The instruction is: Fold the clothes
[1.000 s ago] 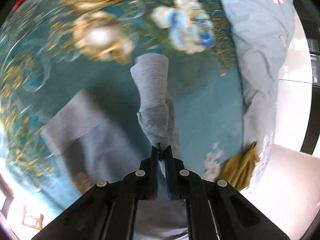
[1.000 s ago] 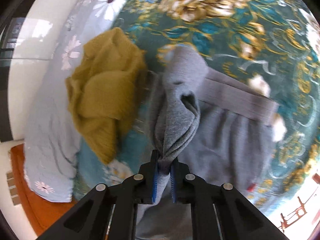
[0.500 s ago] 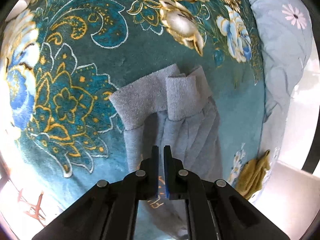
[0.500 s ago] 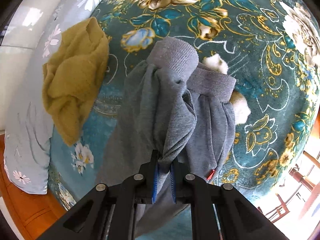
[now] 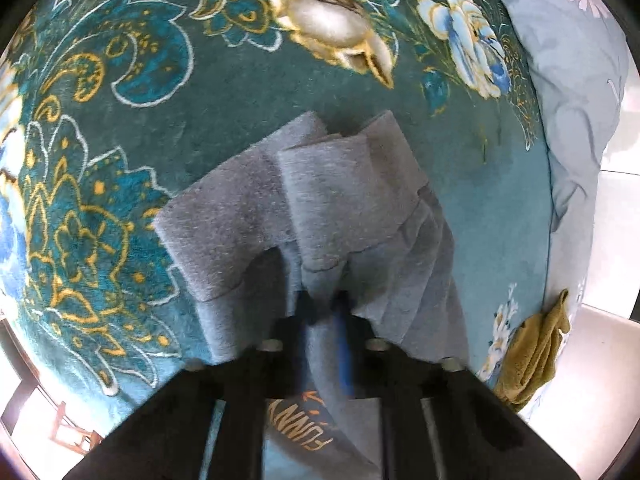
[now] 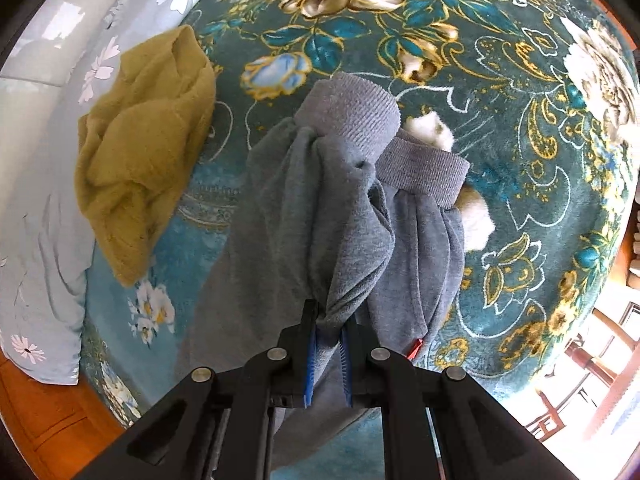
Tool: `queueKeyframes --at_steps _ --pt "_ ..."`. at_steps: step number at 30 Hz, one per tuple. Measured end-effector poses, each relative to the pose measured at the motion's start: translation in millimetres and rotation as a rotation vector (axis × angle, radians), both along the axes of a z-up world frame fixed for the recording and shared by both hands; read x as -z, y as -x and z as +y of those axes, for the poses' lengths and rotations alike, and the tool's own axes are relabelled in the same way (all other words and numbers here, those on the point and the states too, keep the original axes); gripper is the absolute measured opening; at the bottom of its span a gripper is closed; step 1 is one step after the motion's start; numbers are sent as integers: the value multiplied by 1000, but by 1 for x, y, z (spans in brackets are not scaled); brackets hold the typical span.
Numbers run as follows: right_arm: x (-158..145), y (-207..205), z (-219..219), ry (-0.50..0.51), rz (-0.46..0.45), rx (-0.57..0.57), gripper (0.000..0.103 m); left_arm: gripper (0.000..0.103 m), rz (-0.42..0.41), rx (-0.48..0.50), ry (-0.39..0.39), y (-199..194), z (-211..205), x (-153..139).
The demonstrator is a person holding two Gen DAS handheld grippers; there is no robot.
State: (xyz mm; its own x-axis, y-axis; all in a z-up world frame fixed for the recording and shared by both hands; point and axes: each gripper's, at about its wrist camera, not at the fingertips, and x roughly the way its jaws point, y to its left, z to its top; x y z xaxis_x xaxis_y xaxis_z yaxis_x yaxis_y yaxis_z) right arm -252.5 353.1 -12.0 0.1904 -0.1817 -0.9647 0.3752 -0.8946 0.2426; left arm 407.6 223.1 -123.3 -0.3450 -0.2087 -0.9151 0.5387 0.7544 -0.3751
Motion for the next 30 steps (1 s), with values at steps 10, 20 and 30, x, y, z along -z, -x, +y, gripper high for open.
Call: queueKeyframes --at_steps 10,20,30 --pt "-42 -3 -3 167 48 -43 11 1 63 1 368 -15 8 -87" --pt "8 -3 25 -56 -14 7 11 2 18 -45 19 -32 86 -8" --pt "6 -4 13 -121 30 -81 20 32 -37 16 -71 -31 80 7"
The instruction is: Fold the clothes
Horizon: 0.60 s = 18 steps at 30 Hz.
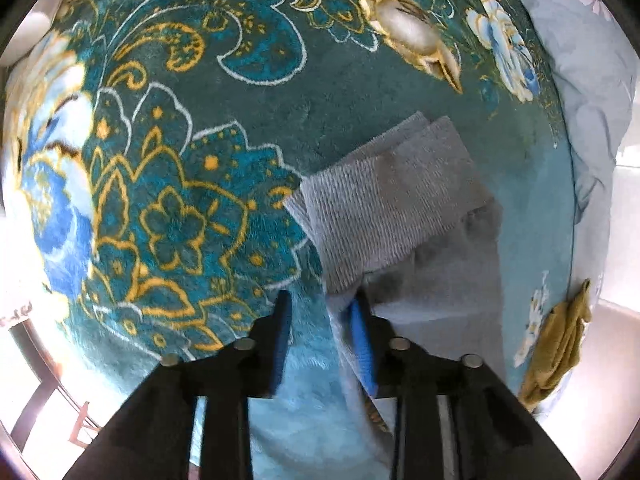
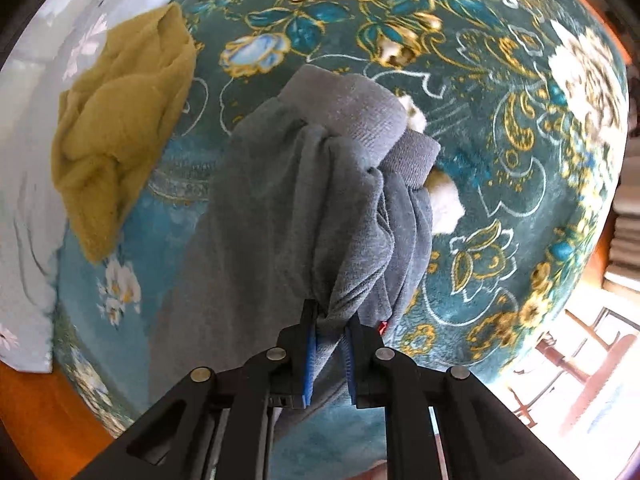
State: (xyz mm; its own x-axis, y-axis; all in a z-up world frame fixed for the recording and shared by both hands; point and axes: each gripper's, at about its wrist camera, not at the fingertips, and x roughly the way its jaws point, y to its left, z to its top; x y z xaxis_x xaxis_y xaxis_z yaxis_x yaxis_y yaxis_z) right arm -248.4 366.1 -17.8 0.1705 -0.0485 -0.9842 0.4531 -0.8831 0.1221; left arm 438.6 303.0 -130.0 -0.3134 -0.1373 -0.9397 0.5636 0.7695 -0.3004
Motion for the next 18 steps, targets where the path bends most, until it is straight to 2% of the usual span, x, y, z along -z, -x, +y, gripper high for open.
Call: queueKeyframes --at_steps 1,2,4,7,10,13,18 --pt "-3 -2 -2 -8 13 -18 24 32 13 -11 2 -1 0 2" --pt "-6 -2 -5 -17 33 -35 37 32 30 -30 9 -2 2 4" --pt "-15 -2 -7 -38 90 -48 51 32 62 -66 28 -4 6 7" --pt "-32 1 -9 -66 171 -23 53 32 106 -111 68 -6 14 8" --pt "-43 -6 -26 -54 215 -57 55 40 144 -152 134 -11 25 4" --pt "-43 -34 -56 -34 204 -154 56 45 147 -170 151 -17 31 6" --pt "-42 -85 -99 39 128 -266 56 45 183 -245 169 -27 31 14"
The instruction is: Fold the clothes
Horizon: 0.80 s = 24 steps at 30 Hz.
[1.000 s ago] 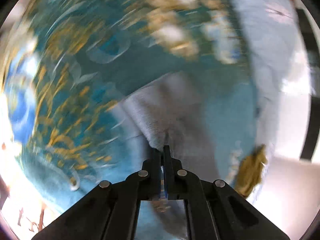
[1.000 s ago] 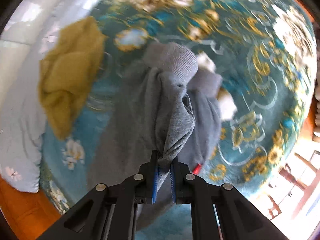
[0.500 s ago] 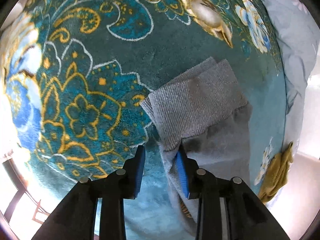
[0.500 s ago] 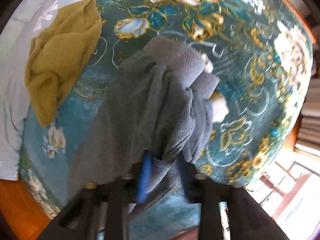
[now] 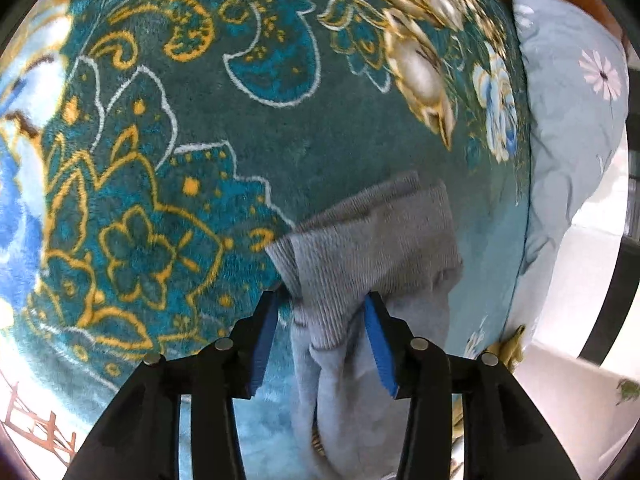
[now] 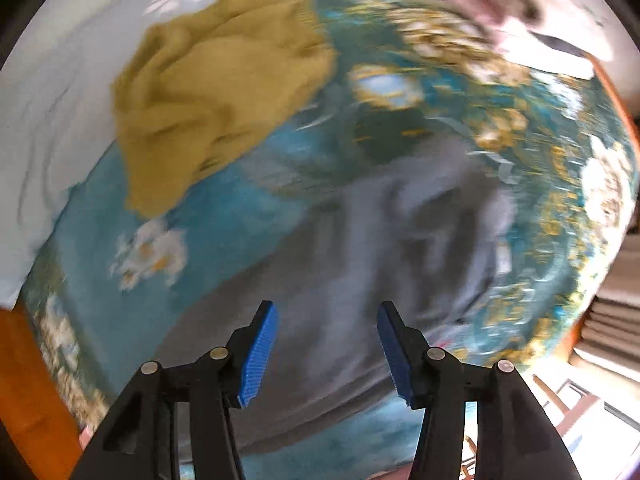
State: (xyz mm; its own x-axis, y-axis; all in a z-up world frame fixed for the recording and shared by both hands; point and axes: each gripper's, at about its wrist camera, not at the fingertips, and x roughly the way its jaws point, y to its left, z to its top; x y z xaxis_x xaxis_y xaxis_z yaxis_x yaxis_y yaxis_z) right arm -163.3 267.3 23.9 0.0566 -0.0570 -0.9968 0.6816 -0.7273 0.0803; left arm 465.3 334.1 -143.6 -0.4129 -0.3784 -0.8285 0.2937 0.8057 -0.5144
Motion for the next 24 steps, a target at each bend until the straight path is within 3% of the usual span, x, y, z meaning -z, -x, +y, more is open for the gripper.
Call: queueKeyframes --at_steps 5,8,11,16,19,24 --pt "-2 -40 -29 20 -37 -108 56 42 29 -32 35 -2 2 4" --pt "-5 -55 -40 20 -39 -142 56 24 34 -29 44 3 -5 6" --pt "-5 -66 -45 13 -44 -154 56 19 11 2 51 6 -9 -2" --pt "-5 -94 -57 18 -57 -211 56 16 -51 72 87 0 -12 -23" --pt "-9 -112 -64 30 -67 -243 56 15 -69 80 38 -5 -3 -14" --pt "-25 -133 -66 66 -65 -309 56 14 -25 28 28 -8 -11 -10"
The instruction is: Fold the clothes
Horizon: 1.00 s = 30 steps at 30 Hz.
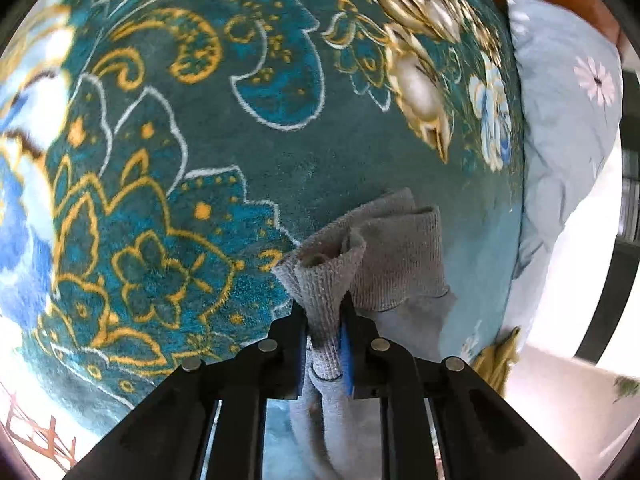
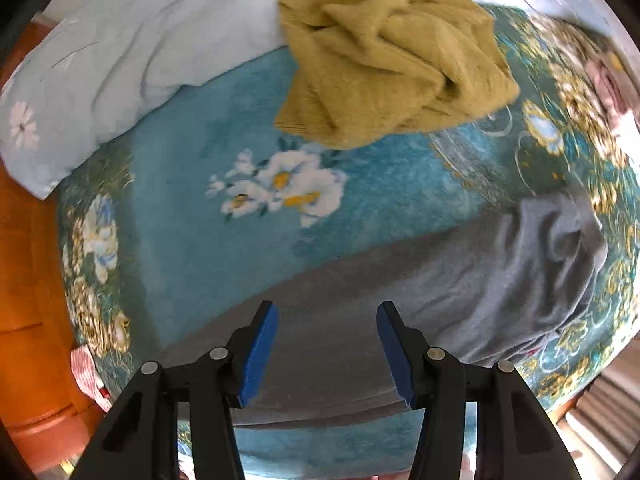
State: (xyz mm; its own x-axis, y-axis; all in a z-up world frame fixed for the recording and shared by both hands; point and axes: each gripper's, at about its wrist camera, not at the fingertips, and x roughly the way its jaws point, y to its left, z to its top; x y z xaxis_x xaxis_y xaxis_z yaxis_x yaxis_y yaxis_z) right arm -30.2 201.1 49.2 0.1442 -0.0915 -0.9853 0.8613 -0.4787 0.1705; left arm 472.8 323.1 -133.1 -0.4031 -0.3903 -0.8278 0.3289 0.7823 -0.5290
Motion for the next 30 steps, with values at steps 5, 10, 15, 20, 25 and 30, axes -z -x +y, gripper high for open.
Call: queueKeyframes --at_steps 5,10,15,20,25,30 --pt "-10 -1 5 25 -1 -1 56 14 -93 148 107 19 -23 -48" --pt "-6 7 19 26 -44 31 56 14 -213 312 219 57 -40 -106" --pt "-2 24 32 47 -92 18 56 14 -334 447 286 110 -42 -145" --pt "-5 68 58 64 -84 -1 56 14 -443 609 321 188 -45 -169" --pt "2 122 98 53 -80 37 56 14 -471 753 311 277 -31 -165" --pt "8 165 133 40 -84 72 56 14 -491 931 290 361 -21 -141"
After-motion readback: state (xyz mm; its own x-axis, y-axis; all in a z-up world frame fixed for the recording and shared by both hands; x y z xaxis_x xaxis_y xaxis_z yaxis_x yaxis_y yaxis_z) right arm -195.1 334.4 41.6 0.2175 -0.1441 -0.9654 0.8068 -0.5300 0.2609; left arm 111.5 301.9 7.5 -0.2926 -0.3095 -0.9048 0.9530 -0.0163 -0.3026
